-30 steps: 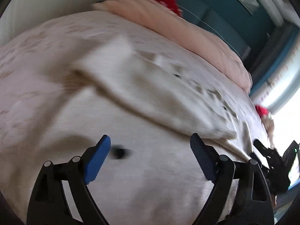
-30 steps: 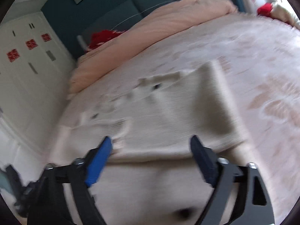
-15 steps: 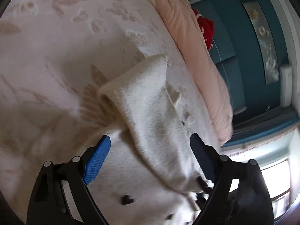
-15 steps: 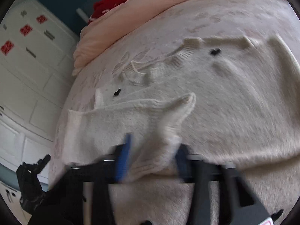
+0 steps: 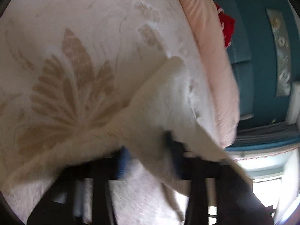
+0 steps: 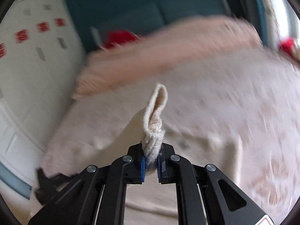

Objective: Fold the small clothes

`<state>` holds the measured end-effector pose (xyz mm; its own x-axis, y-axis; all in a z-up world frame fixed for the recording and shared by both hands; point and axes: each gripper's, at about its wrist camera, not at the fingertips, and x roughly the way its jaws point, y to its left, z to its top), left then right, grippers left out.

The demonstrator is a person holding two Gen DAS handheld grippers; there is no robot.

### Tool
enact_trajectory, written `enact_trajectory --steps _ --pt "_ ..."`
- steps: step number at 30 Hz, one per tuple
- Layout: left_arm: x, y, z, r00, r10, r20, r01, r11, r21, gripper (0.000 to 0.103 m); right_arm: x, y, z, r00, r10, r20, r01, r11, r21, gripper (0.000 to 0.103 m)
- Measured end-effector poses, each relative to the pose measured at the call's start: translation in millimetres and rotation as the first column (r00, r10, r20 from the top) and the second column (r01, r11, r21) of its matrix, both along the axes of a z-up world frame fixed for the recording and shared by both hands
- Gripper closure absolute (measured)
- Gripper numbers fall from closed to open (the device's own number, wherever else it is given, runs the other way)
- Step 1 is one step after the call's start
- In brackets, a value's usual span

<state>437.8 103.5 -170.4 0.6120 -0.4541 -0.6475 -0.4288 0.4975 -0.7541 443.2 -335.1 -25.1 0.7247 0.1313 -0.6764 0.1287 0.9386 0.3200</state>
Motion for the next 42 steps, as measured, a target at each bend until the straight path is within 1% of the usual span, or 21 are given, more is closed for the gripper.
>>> enact_trajectory --steps 1,3,7,9,10,12,13,14,17,20,21,22,23,25,28,30,32,34,37,41,42 --pt "-0.1 -2.5 1.2 1.000 0.001 0.006 -0.001 1.000 0.029 0.091 0.7 -13.9 -27.2 0.997 -0.026 -0.069 0.027 1.000 0.009 0.094" --pt "-1.4 -5.4 12.1 0.999 0.006 0.044 -0.009 0.997 0.074 0.097 -2.3 -28.2 -54.7 0.990 -0.039 -0.136 0.045 0.998 0.036 0.094" --pt "-6.9 -9.3 52.1 0.982 -0.017 0.190 -0.024 0.978 0.208 0.097 -20.9 -35.0 -23.0 1.000 -0.013 0.024 0.011 0.995 0.101 0.094" --pt "-6.2 -11.7 52.3 0.981 -0.036 0.190 -0.014 0.967 0.255 0.097 -27.5 -36.3 -17.6 0.997 -0.010 0.081 0.002 0.996 0.091 0.094" --pt "-3.7 -13.2 45.3 0.985 -0.048 0.164 -0.002 0.958 0.286 0.097 -29.6 -42.8 -26.7 0.998 -0.014 0.057 0.009 0.997 0.078 0.094" --pt "0.7 -12.2 25.4 0.993 -0.058 0.101 0.022 0.946 0.325 0.097 -19.0 -54.4 -78.4 0.993 -0.039 -0.111 0.045 0.998 0.048 0.094" --pt "-0.5 -12.0 13.7 0.995 -0.064 0.077 0.035 0.945 0.326 0.097 -16.4 -61.6 -114.1 0.973 -0.044 -0.226 0.058 0.997 0.059 0.093" --pt "-2.7 -10.4 10.1 0.993 -0.071 0.090 0.038 0.943 0.329 0.096 -22.3 -64.5 -124.7 0.973 -0.040 -0.226 0.061 0.994 0.087 0.094" --pt "-6.6 -13.0 16.8 0.987 -0.122 0.104 0.073 0.920 0.384 0.095 -45.3 -74.1 -110.8 0.982 -0.096 -0.160 0.123 0.978 0.168 0.083" --pt "-14.2 -3.1 22.3 0.978 -0.175 0.115 0.126 0.930 0.344 0.090 -85.7 -79.6 -89.8 0.984 -0.122 -0.128 0.142 0.978 0.153 0.067" --pt "-20.3 1.5 25.5 0.975 -0.191 0.113 0.142 0.928 0.343 0.086 -105.2 -80.7 -84.6 0.983 -0.133 -0.131 0.149 0.981 0.126 0.050" --pt "-33.8 8.1 32.0 0.969 -0.215 0.117 0.162 0.922 0.352 0.081 -120.4 -81.2 -83.3 0.981 -0.137 -0.136 0.153 0.981 0.115 0.039" --pt "-48.8 14.9 38.1 0.967 -0.230 0.113 0.172 0.911 0.375 0.076 -150.9 -84.0 -82.1 0.979 -0.139 -0.148 0.157 0.981 0.116 0.037" --pt "-86.9 29.8 45.6 0.966 -0.244 0.082 0.186 0.884 0.429 0.046 -197.5 -83.4 -85.0 0.973 -0.135 -0.187 0.158 0.980 0.118 0.036" --pt "-141.8 57.6 46.2 0.968 -0.251 0.016 0.220 0.878 0.425 0.032 -267.6 -73.1 -99.0 0.957 -0.110 -0.268 0.153 0.978 0.143 0.035" --pt "-171.2 71.0 41.0 0.964 -0.262 -0.036 0.255 0.886 0.388 0.029 -298.7 -59.7 -107.3 0.947 -0.087 -0.309 0.141 0.978 0.154 0.034" --pt "-203.8 78.1 39.9 0.959 -0.280 -0.039 0.275 0.892 0.358 0.028 -326.2 -44.7 -113.1 0.940 -0.056 -0.336 0.125 0.974 0.188 0.032" --pt "-226.0 76.8 41.9 0.956 -0.293 -0.028 0.286 0.902 0.324 0.012 -337.9 -31.2 -119.0 0.944 -0.022 -0.328 0.106 0.965 0.239 0.025" --pt "-243.2 65.5 37.4 0.953 -0.302 0.005 0.294 0.931 0.215 0.006 -347.1 -9.7 -124.9 0.956 0.000 -0.295 0.085 0.958 0.276 0.017" --pt "-245.5 51.7 38.6 0.959 -0.284 0.010 0.273 0.927 0.256 0.005 -330.9 5.7 -125.1 0.966 -0.031 -0.255 0.106 0.952 0.288 0.016" --pt "-246.1 49.7 40.0 0.959 -0.285 0.006 0.274 0.927 0.257 0.009 -330.3 8.6 -125.2 0.967 -0.036 -0.252 0.110 0.952 0.287 0.022"
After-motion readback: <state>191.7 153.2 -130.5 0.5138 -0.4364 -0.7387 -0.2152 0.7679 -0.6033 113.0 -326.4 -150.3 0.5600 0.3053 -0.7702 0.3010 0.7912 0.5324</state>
